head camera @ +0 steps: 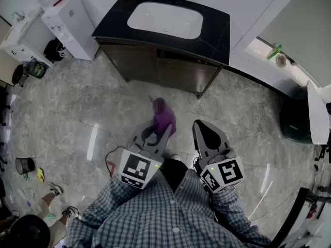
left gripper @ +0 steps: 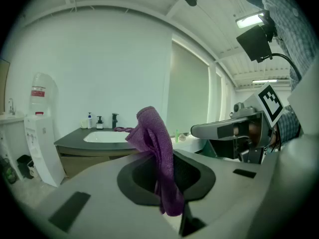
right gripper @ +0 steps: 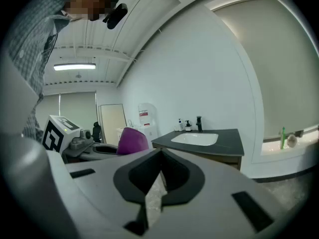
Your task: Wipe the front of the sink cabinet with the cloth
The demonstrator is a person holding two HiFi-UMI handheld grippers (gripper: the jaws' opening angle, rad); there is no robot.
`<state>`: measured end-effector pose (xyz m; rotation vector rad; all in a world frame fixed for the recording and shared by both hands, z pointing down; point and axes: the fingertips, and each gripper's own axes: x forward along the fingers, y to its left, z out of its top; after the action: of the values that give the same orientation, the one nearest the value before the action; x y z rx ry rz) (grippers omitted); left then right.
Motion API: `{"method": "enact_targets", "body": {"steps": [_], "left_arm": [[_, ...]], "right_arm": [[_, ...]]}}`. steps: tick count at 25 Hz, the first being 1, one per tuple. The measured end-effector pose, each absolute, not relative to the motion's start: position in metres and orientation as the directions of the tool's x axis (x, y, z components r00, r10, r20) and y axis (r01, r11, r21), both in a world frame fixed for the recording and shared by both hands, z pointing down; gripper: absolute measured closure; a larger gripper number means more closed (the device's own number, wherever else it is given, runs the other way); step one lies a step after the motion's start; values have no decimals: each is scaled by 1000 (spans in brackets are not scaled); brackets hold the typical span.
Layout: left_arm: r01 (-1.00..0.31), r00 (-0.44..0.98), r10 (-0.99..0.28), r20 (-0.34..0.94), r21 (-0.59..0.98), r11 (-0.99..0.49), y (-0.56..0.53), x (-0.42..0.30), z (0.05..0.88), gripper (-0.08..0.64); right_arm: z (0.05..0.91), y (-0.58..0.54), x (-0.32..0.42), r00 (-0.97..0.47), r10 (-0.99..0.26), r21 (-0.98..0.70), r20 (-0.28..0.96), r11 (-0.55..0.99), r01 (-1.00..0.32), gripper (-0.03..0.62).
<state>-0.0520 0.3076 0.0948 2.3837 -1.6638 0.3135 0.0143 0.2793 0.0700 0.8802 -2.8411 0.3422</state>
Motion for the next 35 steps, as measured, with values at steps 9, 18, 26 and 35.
{"method": "enact_targets", "body": {"steps": [9, 18, 26, 35], "left_arm": [[-943, 330, -895, 299, 56, -329, 309, -47, 96, 506], [-954, 296, -905, 307, 45, -297, 310, -40, 96, 506], [-974, 226, -919, 323, 59, -219, 312, -30, 98, 506], [-987, 160, -938, 308, 60, -149, 309, -23, 100, 506]], "right_arm": [[71, 279, 24, -813, -547, -188, 202, 793, -580, 575], [76, 276, 40, -816, -545, -215, 194, 788, -578, 575], [85, 271, 60, -828, -522, -228, 204, 798, -558, 575], [95, 256, 84, -831, -521, -292, 193, 779, -556, 575]]}}
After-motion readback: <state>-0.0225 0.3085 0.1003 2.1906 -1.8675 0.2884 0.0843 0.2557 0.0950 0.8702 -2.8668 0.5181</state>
